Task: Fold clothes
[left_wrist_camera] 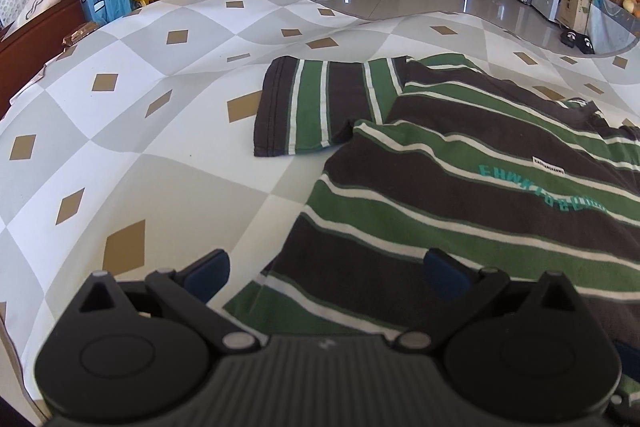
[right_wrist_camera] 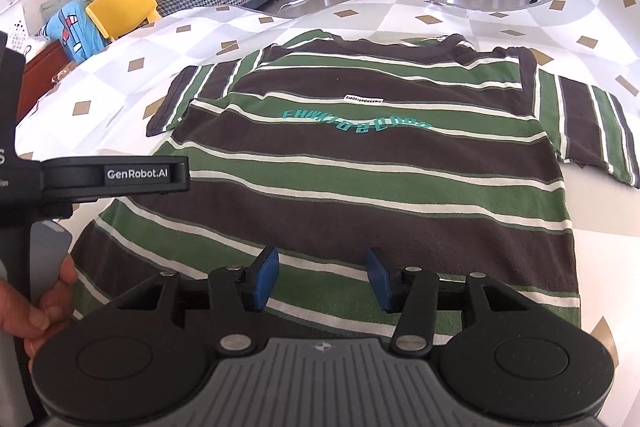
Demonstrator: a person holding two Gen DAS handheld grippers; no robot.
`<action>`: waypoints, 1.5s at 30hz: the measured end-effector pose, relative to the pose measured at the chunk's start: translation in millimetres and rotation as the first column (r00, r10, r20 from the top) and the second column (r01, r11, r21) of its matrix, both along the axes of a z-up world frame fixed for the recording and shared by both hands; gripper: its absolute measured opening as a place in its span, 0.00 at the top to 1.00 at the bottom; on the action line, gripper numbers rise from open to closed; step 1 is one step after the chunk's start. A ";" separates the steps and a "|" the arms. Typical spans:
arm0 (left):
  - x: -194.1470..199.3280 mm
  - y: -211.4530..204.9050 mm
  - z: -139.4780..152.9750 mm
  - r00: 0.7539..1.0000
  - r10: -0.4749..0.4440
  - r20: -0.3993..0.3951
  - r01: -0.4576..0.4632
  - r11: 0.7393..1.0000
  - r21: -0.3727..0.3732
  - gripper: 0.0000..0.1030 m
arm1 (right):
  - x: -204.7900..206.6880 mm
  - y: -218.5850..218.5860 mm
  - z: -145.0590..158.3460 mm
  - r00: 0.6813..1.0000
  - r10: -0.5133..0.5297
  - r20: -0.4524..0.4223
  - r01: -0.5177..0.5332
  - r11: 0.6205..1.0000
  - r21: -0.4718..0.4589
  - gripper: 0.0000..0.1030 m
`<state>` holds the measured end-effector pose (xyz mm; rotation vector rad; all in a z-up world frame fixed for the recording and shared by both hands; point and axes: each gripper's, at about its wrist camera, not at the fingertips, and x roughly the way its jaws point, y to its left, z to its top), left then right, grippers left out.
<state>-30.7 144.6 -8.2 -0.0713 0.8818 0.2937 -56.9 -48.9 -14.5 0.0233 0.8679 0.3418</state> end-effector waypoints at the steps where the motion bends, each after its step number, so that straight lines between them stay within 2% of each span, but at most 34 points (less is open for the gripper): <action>1: -2.7 -1.6 0.1 1.000 -0.007 -0.001 0.007 1.000 0.005 0.00 | -0.4 0.1 0.5 1.000 -0.001 0.000 0.001 1.000 0.000 0.54; 6: -16.4 -7.9 0.6 1.000 -0.030 -0.007 0.030 0.999 0.021 0.00 | 0.3 -5.0 5.5 1.000 -0.019 -0.008 0.019 1.000 0.022 0.54; 15: -29.0 -14.3 -2.2 0.998 -0.045 -0.035 0.045 0.999 0.004 0.00 | 5.5 -29.1 26.7 0.989 -0.099 0.112 0.100 0.995 -0.003 0.54; 20: -29.1 -25.6 -13.3 0.994 -0.084 -0.074 0.084 0.996 0.001 0.00 | 19.5 -44.6 24.8 0.985 -0.141 0.096 0.140 0.990 0.023 0.54; 28: -27.3 -34.0 -16.1 0.993 -0.098 -0.070 0.096 0.995 -0.036 0.00 | 52.3 -63.2 24.0 0.975 -0.184 0.126 0.186 0.983 0.001 0.54; 32: -25.2 -38.1 -16.8 0.992 -0.104 -0.071 0.100 0.994 -0.048 0.00 | 70.5 -74.6 20.2 0.973 -0.202 0.108 0.204 0.979 -0.002 0.54; 38: -22.3 -44.5 -17.2 0.992 -0.110 -0.069 0.107 0.993 -0.052 0.00 | 92.6 -81.3 16.0 0.979 -0.168 0.113 0.174 0.984 -0.045 0.54; 45: -19.7 -51.5 -17.5 0.991 -0.117 -0.063 0.114 0.992 -0.052 0.00 | 114.1 -92.0 0.6 0.981 -0.188 0.058 0.192 0.978 -0.082 0.54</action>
